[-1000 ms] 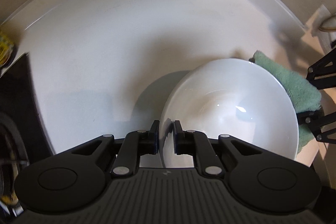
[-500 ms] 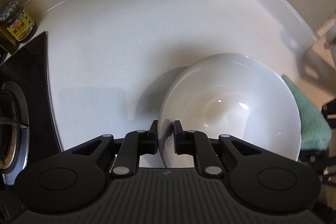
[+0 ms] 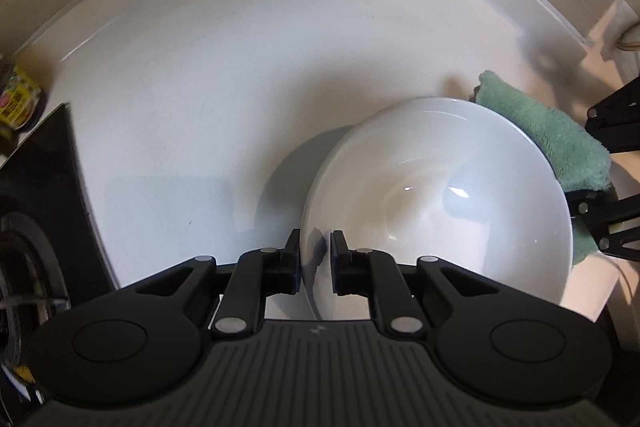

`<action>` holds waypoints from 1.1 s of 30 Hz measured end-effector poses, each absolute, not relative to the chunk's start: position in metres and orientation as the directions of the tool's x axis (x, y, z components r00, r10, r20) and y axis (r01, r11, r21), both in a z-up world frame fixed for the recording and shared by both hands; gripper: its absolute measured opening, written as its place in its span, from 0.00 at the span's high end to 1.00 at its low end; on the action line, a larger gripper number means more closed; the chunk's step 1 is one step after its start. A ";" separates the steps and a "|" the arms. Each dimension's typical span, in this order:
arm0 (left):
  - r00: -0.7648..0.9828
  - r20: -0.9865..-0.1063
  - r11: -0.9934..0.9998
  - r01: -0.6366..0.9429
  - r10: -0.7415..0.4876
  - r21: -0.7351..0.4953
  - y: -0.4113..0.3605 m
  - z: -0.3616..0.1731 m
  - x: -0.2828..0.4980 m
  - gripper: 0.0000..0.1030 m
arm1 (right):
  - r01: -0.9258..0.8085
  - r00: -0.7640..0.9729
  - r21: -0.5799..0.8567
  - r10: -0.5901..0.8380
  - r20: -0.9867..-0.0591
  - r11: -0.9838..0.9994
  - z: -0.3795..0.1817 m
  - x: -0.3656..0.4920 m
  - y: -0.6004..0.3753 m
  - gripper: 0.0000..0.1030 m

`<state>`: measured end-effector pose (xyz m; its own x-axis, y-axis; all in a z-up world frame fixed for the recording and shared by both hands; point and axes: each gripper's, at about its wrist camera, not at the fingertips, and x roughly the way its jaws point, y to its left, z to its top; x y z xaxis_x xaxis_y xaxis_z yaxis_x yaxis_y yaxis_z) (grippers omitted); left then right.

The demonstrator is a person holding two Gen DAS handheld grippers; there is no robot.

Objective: Clean bowl

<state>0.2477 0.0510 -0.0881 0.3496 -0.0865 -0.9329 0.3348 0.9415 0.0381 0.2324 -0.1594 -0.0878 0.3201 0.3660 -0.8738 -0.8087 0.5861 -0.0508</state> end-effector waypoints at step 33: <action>0.619 -0.776 0.992 0.096 -0.123 -0.081 0.056 -0.039 0.167 0.78 | -0.387 0.616 0.089 0.329 -0.715 0.918 -0.051 0.221 -0.236 0.78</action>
<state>0.1675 0.0557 -0.0389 0.6192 -0.1231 -0.7755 0.0958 0.9921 -0.0810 0.2212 -0.2360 -0.0512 0.6162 0.3294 -0.7154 -0.3872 0.9177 0.0889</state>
